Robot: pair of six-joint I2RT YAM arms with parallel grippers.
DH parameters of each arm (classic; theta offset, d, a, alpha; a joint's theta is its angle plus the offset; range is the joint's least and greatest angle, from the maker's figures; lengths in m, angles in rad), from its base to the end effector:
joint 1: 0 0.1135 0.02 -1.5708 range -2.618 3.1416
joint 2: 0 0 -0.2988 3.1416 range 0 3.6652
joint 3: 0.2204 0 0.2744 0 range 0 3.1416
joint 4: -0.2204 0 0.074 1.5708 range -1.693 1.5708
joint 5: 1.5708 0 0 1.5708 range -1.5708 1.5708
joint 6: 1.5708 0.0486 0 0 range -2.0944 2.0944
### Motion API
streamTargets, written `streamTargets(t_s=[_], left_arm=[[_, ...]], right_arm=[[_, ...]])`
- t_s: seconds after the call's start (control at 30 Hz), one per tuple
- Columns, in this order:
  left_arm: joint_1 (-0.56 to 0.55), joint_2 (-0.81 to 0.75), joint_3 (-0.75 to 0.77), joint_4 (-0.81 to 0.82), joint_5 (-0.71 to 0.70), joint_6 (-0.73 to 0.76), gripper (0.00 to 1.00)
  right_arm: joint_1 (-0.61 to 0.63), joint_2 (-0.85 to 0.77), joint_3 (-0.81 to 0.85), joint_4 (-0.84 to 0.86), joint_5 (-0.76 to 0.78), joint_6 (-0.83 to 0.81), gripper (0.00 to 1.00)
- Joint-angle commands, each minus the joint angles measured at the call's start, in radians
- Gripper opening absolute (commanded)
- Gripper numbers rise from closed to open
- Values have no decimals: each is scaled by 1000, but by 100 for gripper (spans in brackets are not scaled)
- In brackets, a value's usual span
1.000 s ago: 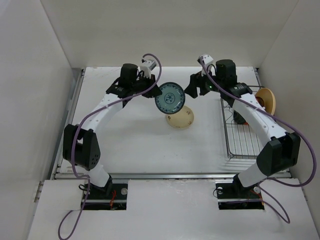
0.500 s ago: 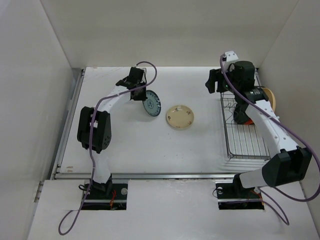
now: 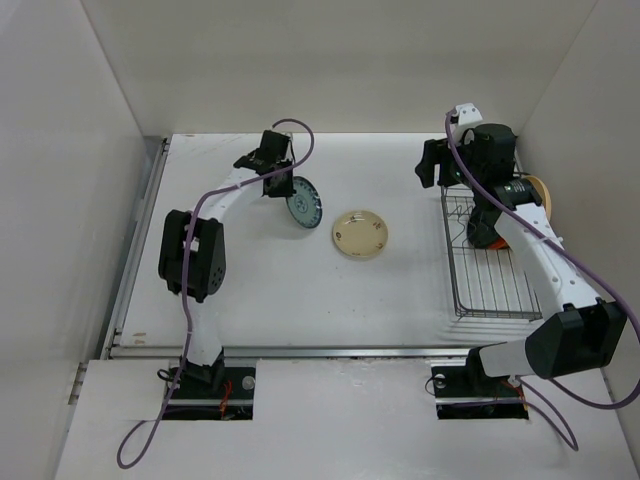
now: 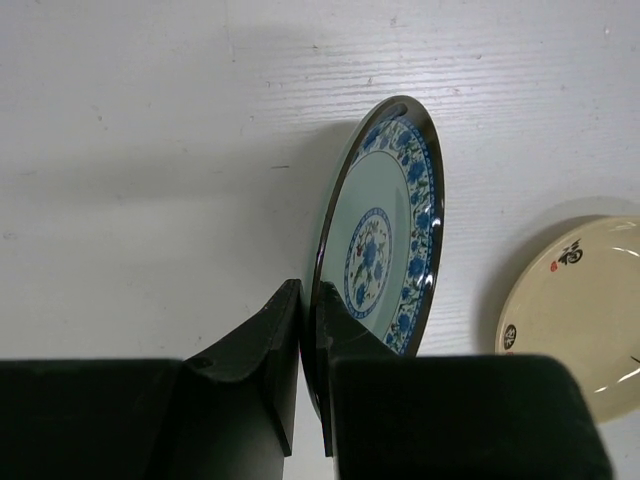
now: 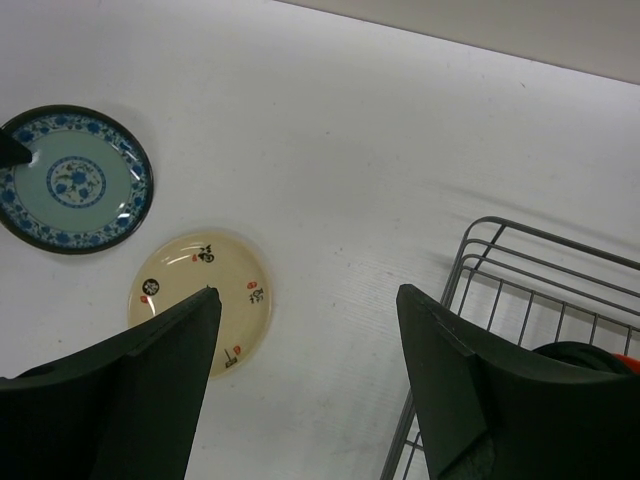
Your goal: Unload the plates from the dish rack
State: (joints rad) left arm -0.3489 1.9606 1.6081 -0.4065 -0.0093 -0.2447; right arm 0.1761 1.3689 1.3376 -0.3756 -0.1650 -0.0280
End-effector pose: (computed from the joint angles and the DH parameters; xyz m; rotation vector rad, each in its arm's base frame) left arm 0.4649 -0.1686 0.2694 0.1176 2.3444 -0.2846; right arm 0.3349 0.0677 0.4096 -0.3086 1.9568 0.2594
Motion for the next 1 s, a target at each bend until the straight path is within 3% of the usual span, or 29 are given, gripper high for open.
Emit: streamTargets(t_s=[0.0,0.13,0.67,0.97], left_arm=[[14,-104,-17,50,9,-7,0],[14,-184,-60,104,121,18,0],[14,-123,-50,123,511,91,0],[-25,-54,-40,114,560,139,0]], right_arm=[[-7,-33,-2,23,-5,11,77],[-7,-24,-2,23,-14,11,77],[-7,-24,-2,14,-5,11,77],[-7,-24,-2,14,-5,11,77]])
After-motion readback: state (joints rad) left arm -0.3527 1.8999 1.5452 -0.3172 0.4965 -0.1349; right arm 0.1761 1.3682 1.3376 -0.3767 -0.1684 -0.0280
